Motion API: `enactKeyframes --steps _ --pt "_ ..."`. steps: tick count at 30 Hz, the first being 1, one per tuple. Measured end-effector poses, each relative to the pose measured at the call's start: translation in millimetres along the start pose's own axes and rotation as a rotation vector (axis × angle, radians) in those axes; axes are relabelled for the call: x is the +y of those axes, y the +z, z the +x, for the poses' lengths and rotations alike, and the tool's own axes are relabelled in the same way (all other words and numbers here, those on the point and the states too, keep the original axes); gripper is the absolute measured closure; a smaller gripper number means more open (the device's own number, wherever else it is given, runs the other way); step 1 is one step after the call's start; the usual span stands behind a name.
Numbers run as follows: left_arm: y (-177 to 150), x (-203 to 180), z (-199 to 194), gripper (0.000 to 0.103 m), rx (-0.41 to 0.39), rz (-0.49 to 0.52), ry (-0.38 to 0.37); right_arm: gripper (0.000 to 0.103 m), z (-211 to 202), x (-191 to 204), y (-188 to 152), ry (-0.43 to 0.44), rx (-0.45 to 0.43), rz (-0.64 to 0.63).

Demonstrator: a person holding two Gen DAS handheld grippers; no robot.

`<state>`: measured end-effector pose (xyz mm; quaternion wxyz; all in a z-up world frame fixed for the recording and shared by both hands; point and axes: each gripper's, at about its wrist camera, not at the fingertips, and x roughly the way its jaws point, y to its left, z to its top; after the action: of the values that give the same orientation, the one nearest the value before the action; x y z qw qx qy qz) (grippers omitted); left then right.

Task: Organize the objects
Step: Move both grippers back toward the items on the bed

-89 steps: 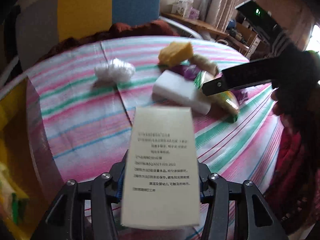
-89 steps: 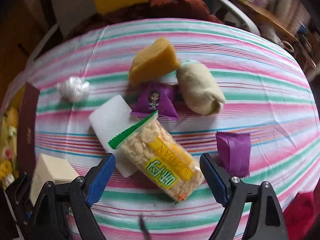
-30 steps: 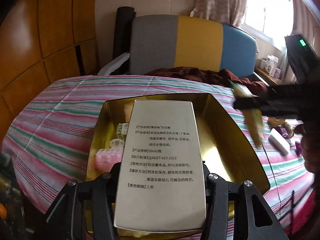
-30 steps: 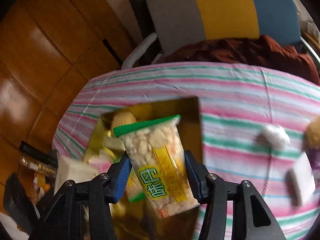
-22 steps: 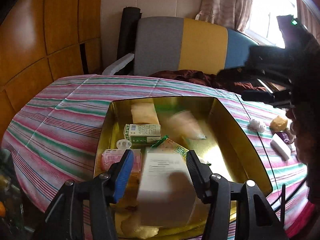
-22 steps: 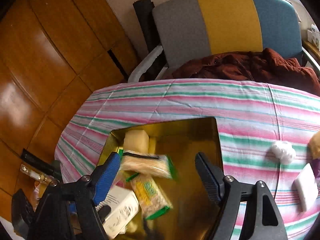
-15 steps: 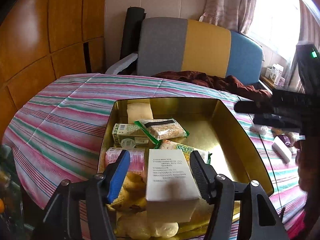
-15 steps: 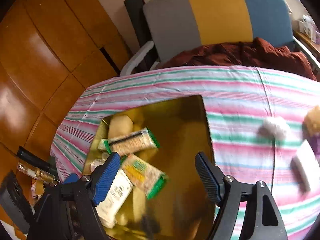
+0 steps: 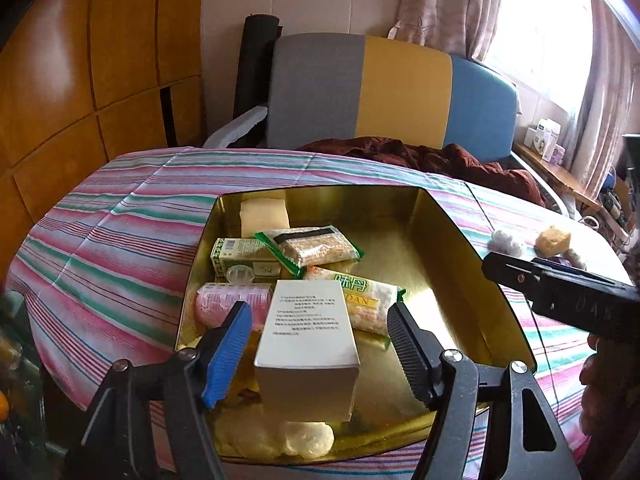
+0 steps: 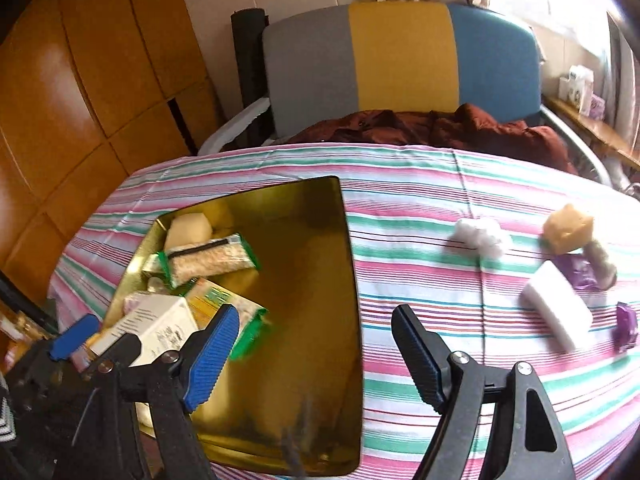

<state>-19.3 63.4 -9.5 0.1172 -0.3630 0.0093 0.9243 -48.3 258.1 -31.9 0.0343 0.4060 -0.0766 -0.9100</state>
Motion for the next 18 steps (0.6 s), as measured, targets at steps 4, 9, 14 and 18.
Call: enactKeyframes --steps 4,9,14,18 --pt "-0.1 -2.8 -1.9 0.032 -0.004 0.003 0.005 0.023 -3.1 -0.9 -3.3 -0.035 -0.016 -0.026" --pt "0.4 -5.8 -2.8 0.031 -0.008 0.014 0.005 0.022 -6.9 -9.1 -5.6 -0.046 -0.024 -0.014" --pt "0.1 -13.6 -5.0 0.031 -0.011 0.035 -0.003 0.022 -7.5 -20.4 -6.8 -0.056 -0.016 0.0" --pt "-0.3 -20.6 -5.5 0.031 -0.01 0.055 -0.01 0.022 -7.1 -33.6 -7.8 -0.067 -0.006 0.028"
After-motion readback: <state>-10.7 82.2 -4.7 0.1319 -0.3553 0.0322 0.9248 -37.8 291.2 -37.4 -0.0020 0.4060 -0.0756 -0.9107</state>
